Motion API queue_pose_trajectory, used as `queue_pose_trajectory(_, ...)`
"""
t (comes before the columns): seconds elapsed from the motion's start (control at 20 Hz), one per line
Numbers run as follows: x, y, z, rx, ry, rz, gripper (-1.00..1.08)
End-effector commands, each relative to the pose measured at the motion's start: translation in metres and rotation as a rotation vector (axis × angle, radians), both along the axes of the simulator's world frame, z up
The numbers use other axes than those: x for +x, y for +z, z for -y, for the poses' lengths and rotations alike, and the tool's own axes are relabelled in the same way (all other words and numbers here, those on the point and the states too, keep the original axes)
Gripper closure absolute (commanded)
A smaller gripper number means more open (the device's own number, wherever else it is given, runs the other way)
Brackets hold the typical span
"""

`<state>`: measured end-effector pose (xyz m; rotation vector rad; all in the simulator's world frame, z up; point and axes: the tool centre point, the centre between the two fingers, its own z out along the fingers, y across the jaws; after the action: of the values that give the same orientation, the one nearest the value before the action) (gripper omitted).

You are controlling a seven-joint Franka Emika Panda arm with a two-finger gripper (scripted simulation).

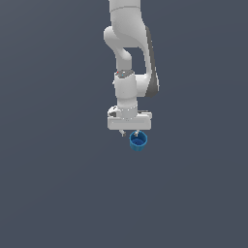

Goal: Pick up the object and move it to a goal position.

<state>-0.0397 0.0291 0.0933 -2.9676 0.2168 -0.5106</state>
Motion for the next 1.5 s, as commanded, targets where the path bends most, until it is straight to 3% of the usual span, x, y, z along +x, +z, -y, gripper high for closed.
queue_pose_trajectory(0.0, 0.002, -0.007, -0.001, 0.000, 0.000, 0.000, -0.20)
queue_pose_trajectory(0.3, 0.005, -0.017, -0.002, 0.000, 0.000, 0.001, -0.20)
queue_pose_trajectory(0.35, 0.005, -0.017, -0.002, 0.000, 0.000, 0.001, 1.08)
queue_pose_trajectory(1.0, 0.005, -0.014, -0.002, 0.000, 0.000, 0.001, 1.08)
queue_pose_trajectory(1.45, 0.005, 0.019, -0.016, 0.001, -0.001, 0.001, 1.08)
